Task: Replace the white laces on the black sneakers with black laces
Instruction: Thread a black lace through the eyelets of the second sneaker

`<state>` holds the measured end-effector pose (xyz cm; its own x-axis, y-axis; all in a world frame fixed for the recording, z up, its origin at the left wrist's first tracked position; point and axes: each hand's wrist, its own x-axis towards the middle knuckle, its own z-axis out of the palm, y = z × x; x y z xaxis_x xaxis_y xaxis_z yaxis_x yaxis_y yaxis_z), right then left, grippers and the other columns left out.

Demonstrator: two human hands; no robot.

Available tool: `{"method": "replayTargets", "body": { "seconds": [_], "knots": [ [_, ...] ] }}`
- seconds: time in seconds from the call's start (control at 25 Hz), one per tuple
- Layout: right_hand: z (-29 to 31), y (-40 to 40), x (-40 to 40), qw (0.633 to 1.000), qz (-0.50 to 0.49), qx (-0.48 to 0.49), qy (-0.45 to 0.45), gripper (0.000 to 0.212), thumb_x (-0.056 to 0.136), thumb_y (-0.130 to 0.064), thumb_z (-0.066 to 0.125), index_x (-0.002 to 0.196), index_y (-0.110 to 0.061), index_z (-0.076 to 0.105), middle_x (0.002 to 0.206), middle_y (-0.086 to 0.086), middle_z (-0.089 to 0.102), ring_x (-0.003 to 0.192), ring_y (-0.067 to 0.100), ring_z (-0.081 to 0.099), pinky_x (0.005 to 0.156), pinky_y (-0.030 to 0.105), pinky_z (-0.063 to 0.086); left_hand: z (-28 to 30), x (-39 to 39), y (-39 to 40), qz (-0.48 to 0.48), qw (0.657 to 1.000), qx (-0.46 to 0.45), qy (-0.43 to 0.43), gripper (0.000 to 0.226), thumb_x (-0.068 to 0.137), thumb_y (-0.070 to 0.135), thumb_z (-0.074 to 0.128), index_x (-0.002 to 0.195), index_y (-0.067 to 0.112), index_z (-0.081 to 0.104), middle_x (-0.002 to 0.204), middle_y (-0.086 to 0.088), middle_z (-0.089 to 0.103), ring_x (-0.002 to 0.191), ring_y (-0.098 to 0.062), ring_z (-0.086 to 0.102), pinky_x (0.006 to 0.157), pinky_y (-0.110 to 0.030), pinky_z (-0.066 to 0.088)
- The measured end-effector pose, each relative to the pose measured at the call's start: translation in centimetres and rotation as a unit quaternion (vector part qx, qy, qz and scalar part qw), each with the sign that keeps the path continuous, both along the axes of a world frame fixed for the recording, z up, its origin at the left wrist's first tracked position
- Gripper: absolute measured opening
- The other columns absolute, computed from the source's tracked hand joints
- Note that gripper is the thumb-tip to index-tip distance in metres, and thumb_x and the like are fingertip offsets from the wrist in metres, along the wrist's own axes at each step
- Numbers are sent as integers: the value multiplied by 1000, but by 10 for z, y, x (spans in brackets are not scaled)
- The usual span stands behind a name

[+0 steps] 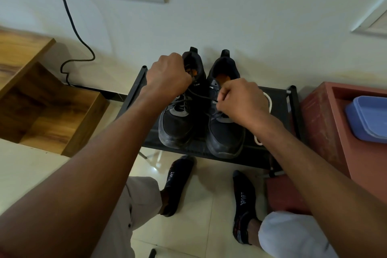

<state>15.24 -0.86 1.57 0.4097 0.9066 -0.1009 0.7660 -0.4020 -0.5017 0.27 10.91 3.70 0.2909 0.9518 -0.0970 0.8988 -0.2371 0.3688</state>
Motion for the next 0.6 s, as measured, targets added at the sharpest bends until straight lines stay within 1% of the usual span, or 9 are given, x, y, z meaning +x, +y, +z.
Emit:
{"method": "replayTargets", "body": {
  "seconds": [0.04, 0.12, 0.16, 0.2, 0.28, 0.36, 0.44, 0.52, 0.6],
  "knots": [
    [3, 0, 3, 994, -34, 2, 105, 9, 82, -19, 76, 76, -25, 73, 78, -7, 74, 74, 18, 69, 64, 32, 53, 1, 0, -2, -1, 999, 9, 38, 23, 89, 21, 62, 110, 11, 66, 105, -10, 60, 98, -37, 58, 79, -43, 47],
    [21, -4, 8, 937, -93, 6, 336, 7, 84, -16, 73, 78, -20, 72, 76, -4, 75, 72, 16, 68, 67, 32, 48, 3, 5, -6, -10, 997, 50, 54, 30, 94, 27, 62, 120, 12, 62, 119, -12, 55, 115, -37, 53, 93, -50, 43],
    [31, -7, 14, 900, -101, 17, 424, 6, 87, -17, 72, 82, -20, 70, 75, -3, 73, 71, 15, 68, 72, 34, 46, 5, 9, -9, -27, 997, 67, 0, 32, 96, 30, 61, 124, 14, 62, 122, -11, 57, 117, -34, 54, 94, -48, 44],
    [41, -10, 21, 865, -99, 45, 489, 5, 90, -18, 70, 85, -20, 69, 73, -3, 70, 71, 14, 67, 77, 36, 46, 9, 15, -11, -52, 992, 60, -100, 30, 98, 31, 61, 125, 16, 64, 120, -7, 64, 112, -27, 60, 92, -42, 49],
    [54, -16, 33, 841, -80, 92, 527, 2, 92, -19, 70, 92, -20, 71, 74, -3, 68, 74, 15, 69, 81, 38, 49, 17, 29, -21, -90, 948, -29, -303, 23, 103, 29, 59, 121, 19, 68, 106, 0, 75, 93, -12, 70, 80, -25, 55],
    [50, -20, 29, 903, -61, 76, 418, 6, 93, -19, 71, 98, -19, 74, 77, -2, 71, 75, 17, 70, 79, 38, 53, 21, 40, -28, -93, 921, -79, -370, 20, 105, 25, 57, 119, 19, 70, 99, 3, 78, 89, -7, 72, 69, -15, 53],
    [35, -18, 19, 981, -2, 48, 187, 10, 92, -21, 72, 101, -24, 73, 80, -7, 70, 79, 18, 71, 77, 38, 58, 20, 44, -26, -61, 918, -86, -382, 20, 105, 21, 55, 117, 18, 71, 95, 3, 78, 91, -12, 73, 68, -21, 53],
    [19, -15, 7, 997, 68, 31, 3, 32, 90, -21, 71, 121, -30, 66, 90, -7, 69, 87, 21, 69, 77, 39, 59, 20, 38, -19, -26, 923, -78, -377, 21, 106, 20, 52, 116, 17, 70, 93, 2, 78, 90, -21, 74, 71, -34, 59],
    [14, -8, -1, 995, 94, 21, -10, 41, 91, -27, 71, 131, -31, 62, 96, -3, 71, 88, 20, 69, 78, 38, 59, 18, 30, -12, 2, 925, -81, -371, 21, 105, 22, 52, 113, 17, 70, 92, 1, 78, 88, -25, 74, 76, -39, 62]
  ]
}}
